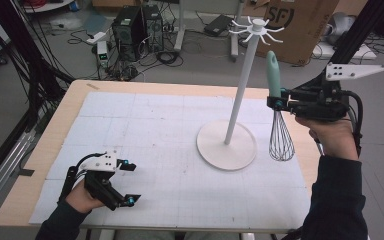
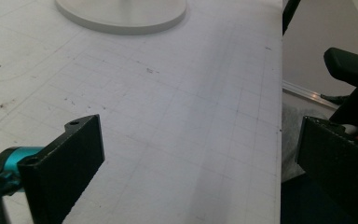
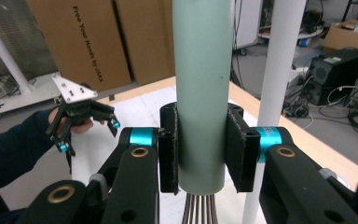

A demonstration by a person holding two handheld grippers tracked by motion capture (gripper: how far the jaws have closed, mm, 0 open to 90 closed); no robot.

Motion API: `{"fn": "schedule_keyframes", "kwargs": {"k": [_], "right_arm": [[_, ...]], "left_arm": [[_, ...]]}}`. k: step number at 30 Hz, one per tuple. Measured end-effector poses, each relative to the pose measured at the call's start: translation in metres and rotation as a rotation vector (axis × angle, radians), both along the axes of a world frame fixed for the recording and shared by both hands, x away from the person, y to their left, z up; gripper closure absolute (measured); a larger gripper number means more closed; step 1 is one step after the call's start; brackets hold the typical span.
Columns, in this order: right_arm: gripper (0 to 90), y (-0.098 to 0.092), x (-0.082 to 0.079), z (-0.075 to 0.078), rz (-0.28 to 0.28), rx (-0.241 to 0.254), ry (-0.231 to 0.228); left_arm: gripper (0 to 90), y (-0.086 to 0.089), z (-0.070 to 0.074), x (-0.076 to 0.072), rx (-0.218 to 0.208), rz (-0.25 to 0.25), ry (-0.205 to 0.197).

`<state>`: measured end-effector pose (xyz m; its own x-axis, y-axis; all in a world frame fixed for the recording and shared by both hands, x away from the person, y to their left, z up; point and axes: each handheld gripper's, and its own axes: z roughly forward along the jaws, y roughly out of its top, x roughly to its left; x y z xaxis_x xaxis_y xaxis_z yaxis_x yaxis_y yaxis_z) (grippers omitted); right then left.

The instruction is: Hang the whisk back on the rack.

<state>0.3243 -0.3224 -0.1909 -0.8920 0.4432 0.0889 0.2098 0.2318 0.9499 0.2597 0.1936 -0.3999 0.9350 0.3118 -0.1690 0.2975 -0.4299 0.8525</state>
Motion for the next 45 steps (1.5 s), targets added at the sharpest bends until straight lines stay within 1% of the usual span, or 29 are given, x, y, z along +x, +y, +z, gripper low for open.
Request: {"fn": "schedule_keyframes", "kwargs": {"k": [3,6,12,15,18,22,28,29,30,33,35,38,41,42,45], "right_arm": [[69.3,-0.001,0.001,0.006,-0.006,0.018,-0.006],[69.4,0.001,0.002,0.010,-0.018,0.005,-0.015],[69.3,0.002,0.004,0.014,-0.044,-0.004,-0.020],[69.3,0.002,0.005,0.015,-0.044,-0.003,-0.020],[69.3,0.003,0.007,0.015,-0.049,-0.014,-0.020],[69.3,0.003,0.010,0.015,-0.053,-0.015,-0.013],[69.3,0.003,0.015,0.014,-0.054,-0.012,-0.006],[69.3,0.004,0.017,0.013,-0.054,-0.007,0.002],[69.3,0.004,0.018,0.013,-0.052,-0.007,-0.002],[69.3,0.005,0.020,0.012,-0.058,-0.005,0.009],[69.3,0.005,0.022,0.012,-0.058,-0.002,0.007],[69.2,0.006,0.024,0.011,-0.062,-0.007,0.012],[69.2,0.006,0.026,0.010,-0.065,0.002,0.011],[69.2,0.006,0.026,0.009,-0.064,0.006,0.017],[69.1,0.005,0.027,0.007,-0.061,0.012,0.020]], "left_arm": [[1.8,0.000,0.000,0.000,0.001,-0.004,0.002],[1.8,0.000,-0.001,0.001,0.008,-0.014,0.002],[1.8,-0.001,-0.001,0.000,0.004,-0.015,0.004],[1.8,-0.002,-0.001,0.000,-0.001,-0.018,0.006],[1.8,-0.002,-0.001,0.000,0.004,-0.020,0.005],[1.8,-0.002,-0.001,0.000,0.007,-0.021,0.006],[1.8,-0.002,-0.002,0.000,0.009,-0.024,0.007],[1.8,-0.002,-0.002,0.000,0.008,-0.022,0.008],[1.8,-0.002,-0.002,0.000,0.008,-0.021,0.009],[1.8,-0.002,-0.002,0.000,0.008,-0.022,0.009],[1.8,-0.002,-0.002,0.000,0.011,-0.025,0.008],[1.8,-0.002,-0.002,0.000,0.007,-0.024,0.009],[1.8,-0.002,-0.002,0.000,0.007,-0.023,0.011],[1.8,-0.002,-0.002,-0.001,0.005,-0.021,0.014],[1.8,-0.003,-0.002,-0.001,0.009,-0.029,0.011]]}}
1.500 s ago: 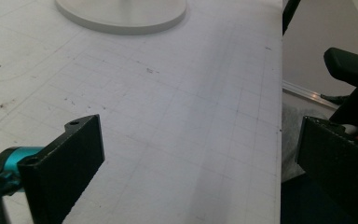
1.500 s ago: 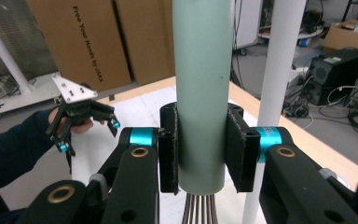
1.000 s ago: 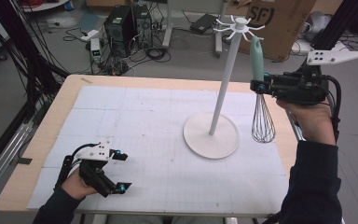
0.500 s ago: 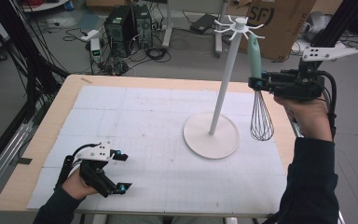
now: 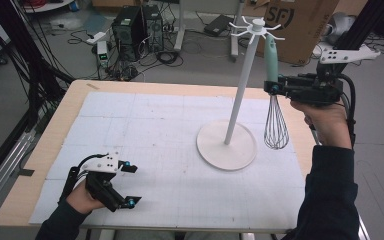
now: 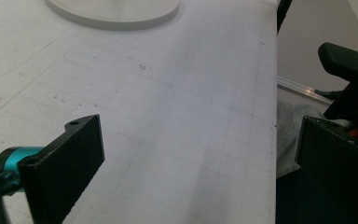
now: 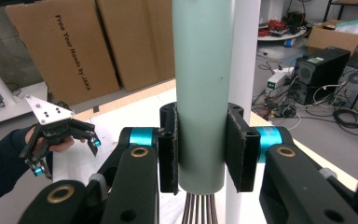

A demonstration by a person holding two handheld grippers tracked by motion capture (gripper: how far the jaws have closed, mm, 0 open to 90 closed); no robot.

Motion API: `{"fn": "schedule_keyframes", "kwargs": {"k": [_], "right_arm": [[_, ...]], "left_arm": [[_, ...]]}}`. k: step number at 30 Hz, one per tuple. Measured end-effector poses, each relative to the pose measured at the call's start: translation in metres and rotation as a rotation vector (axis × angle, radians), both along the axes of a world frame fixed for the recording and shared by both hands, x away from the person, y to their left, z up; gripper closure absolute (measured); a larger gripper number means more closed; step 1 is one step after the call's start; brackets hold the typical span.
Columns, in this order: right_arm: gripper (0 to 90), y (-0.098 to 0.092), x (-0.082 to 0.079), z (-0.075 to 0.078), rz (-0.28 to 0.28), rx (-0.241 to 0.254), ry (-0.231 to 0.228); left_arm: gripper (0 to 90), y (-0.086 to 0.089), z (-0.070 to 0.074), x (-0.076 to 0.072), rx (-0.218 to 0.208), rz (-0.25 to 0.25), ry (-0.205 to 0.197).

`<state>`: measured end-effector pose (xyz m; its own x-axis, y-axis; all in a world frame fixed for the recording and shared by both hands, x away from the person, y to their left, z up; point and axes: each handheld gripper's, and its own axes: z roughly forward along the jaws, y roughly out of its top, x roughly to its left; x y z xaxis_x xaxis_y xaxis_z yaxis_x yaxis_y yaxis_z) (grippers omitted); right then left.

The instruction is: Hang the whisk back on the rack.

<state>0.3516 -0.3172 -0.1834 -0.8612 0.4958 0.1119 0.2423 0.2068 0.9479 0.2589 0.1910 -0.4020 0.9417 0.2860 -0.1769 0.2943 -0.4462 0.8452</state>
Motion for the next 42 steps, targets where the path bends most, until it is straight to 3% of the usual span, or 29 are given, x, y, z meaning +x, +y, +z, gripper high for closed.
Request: {"fn": "schedule_keyframes", "kwargs": {"k": [22,27,34,42], "right_arm": [[66.9,0.002,0.007,-0.005,-0.020,0.007,0.018],[62.0,-0.002,0.006,-0.004,-0.032,0.037,0.007],[58.8,-0.005,-0.001,-0.009,-0.015,0.053,0.007],[42.8,0.003,-0.013,-0.017,0.074,0.056,0.012]], "left_arm": [[1.8,0.000,0.000,-0.001,-0.002,-0.010,0.003],[1.8,-0.002,0.000,-0.002,0.000,-0.020,0.005],[1.8,0.000,0.001,-0.001,-0.009,-0.011,0.003],[1.8,0.001,0.002,-0.001,-0.011,-0.013,0.000]]}}
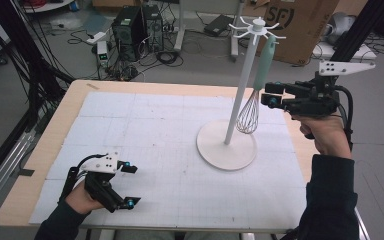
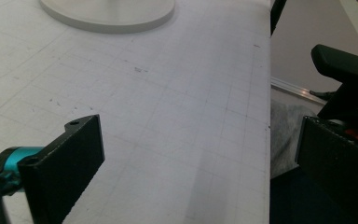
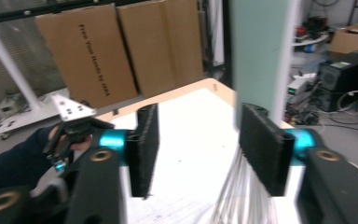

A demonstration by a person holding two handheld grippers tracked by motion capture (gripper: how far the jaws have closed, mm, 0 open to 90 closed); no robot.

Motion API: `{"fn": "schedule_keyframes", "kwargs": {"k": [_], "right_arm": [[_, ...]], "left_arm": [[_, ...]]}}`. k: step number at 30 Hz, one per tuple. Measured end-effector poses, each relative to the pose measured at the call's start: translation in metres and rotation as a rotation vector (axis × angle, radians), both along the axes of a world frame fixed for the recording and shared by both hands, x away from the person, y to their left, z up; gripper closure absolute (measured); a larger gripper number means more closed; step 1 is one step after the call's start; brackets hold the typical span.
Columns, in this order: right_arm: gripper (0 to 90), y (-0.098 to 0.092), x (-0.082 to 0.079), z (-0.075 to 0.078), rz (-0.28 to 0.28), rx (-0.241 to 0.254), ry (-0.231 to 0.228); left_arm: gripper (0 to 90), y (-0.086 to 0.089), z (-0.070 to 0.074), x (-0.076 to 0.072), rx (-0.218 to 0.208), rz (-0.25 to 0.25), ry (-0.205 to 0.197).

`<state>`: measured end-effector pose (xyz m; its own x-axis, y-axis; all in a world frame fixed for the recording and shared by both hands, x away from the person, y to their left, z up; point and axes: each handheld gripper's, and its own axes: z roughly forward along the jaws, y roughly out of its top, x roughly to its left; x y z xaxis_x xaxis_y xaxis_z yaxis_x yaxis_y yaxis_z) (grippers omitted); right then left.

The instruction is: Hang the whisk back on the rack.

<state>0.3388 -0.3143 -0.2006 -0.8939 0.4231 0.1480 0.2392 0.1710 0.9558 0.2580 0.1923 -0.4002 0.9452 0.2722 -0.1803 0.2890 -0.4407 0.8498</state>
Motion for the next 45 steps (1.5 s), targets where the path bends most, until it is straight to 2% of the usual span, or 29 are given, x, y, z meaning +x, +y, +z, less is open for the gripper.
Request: {"fn": "schedule_keyframes", "kwargs": {"k": [3,6,9,12,17,25,36,40,45], "right_arm": [[32.5,0.003,-0.005,-0.001,0.019,-0.006,0.000],[15.5,0.008,-0.010,-0.003,0.007,-0.024,0.000],[8.7,0.012,-0.014,-0.006,0.010,-0.036,0.024],[1.9,0.015,-0.018,-0.009,0.004,-0.032,0.026],[0.1,0.017,-0.024,-0.016,-0.053,-0.033,0.009],[0.2,0.018,-0.031,-0.036,-0.043,-0.021,0.001],[0.2,0.029,-0.045,-0.062,-0.061,-0.046,-0.041],[0.2,0.033,-0.049,-0.076,-0.076,-0.067,-0.037],[0.2,0.036,-0.055,-0.093,-0.076,-0.062,-0.028]], "left_arm": [[1.8,0.000,0.000,0.000,-0.003,0.002,0.001],[1.8,0.000,0.000,0.000,-0.005,0.003,0.003],[1.8,0.000,0.000,0.000,0.002,0.000,-0.002],[1.8,0.000,0.000,0.000,-0.003,0.003,0.000],[1.8,0.003,0.001,0.002,-0.021,0.022,-0.005],[1.8,0.006,0.003,0.003,-0.046,0.053,-0.015],[1.8,0.014,0.007,0.006,-0.103,0.120,-0.039],[1.8,0.016,0.007,0.007,-0.118,0.131,-0.040],[1.8,0.019,0.008,0.005,-0.133,0.142,-0.034]]}}
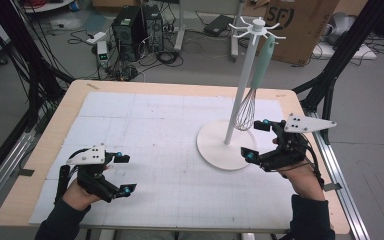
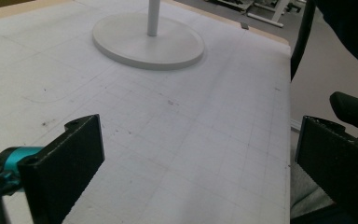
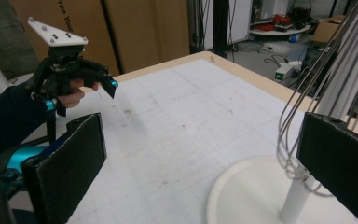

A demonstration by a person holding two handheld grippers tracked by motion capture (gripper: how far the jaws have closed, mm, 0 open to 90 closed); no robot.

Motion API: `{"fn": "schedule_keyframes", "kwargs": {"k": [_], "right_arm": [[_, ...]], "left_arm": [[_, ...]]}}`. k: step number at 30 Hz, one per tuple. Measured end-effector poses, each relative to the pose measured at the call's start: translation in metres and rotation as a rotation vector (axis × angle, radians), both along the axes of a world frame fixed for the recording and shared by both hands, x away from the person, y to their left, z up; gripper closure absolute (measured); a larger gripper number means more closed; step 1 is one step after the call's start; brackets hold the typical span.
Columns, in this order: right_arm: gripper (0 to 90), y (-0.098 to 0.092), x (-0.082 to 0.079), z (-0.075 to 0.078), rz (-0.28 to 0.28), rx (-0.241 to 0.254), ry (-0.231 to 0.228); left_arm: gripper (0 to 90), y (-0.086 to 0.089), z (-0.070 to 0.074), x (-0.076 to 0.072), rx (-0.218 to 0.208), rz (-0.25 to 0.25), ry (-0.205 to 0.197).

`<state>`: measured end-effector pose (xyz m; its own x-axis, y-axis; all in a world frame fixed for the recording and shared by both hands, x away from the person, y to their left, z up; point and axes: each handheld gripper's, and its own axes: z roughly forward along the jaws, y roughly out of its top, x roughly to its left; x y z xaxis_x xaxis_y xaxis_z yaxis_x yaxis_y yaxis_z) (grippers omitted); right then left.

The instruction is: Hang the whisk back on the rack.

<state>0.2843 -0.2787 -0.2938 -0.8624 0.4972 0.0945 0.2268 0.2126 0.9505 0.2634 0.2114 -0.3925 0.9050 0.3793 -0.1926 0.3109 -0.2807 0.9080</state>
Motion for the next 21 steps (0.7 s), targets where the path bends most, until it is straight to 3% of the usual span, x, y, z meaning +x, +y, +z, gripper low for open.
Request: {"fn": "schedule_keyframes", "kwargs": {"k": [11,15,21], "right_arm": [[0.2,0.000,-0.015,-0.024,-0.038,-0.015,-0.017],[0.2,-0.002,-0.018,-0.031,-0.035,0.002,-0.011],[0.2,0.002,-0.022,-0.041,-0.031,-0.017,-0.013]], "left_arm": [[1.8,0.002,0.000,0.004,-0.019,0.016,0.005],[1.8,0.003,-0.001,0.005,-0.022,0.021,0.009],[1.7,0.003,-0.001,0.005,-0.022,0.019,0.010]]}}
